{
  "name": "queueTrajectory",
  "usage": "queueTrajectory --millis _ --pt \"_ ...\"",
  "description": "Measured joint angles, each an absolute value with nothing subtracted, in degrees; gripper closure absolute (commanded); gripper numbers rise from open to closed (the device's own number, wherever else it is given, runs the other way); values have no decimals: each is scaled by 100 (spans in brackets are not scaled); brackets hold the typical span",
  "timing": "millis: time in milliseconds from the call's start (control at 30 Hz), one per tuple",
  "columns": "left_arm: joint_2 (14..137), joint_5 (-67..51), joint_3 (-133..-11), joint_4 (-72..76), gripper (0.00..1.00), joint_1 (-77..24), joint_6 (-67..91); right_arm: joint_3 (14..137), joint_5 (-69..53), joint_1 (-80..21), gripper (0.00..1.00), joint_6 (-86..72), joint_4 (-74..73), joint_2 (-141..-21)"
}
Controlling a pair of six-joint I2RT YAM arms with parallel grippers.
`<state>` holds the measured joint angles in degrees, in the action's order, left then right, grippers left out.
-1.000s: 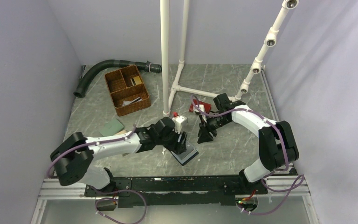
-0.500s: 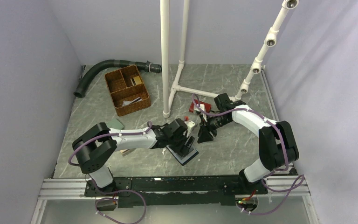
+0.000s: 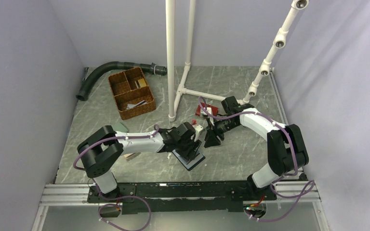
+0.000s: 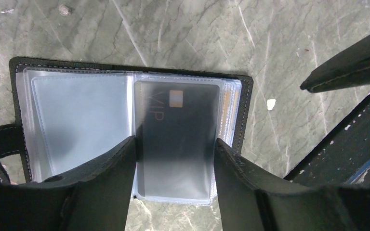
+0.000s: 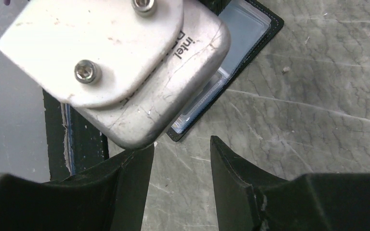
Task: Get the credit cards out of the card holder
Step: Remove the credit card from the card holder.
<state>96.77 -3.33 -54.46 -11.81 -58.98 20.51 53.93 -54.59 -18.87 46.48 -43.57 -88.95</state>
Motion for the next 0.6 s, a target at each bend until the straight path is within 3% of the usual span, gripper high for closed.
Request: queueTrajectory --millis 333,600 --pt "9579 -412 -5332 -1092 59 -5787 2329 5393 -5459 -1887 51 4652 -4368 -8908" --pt "9019 -707 -4768 -1055 63 -5245 2808 5393 -5468 -1887 51 4652 -4370 -8908"
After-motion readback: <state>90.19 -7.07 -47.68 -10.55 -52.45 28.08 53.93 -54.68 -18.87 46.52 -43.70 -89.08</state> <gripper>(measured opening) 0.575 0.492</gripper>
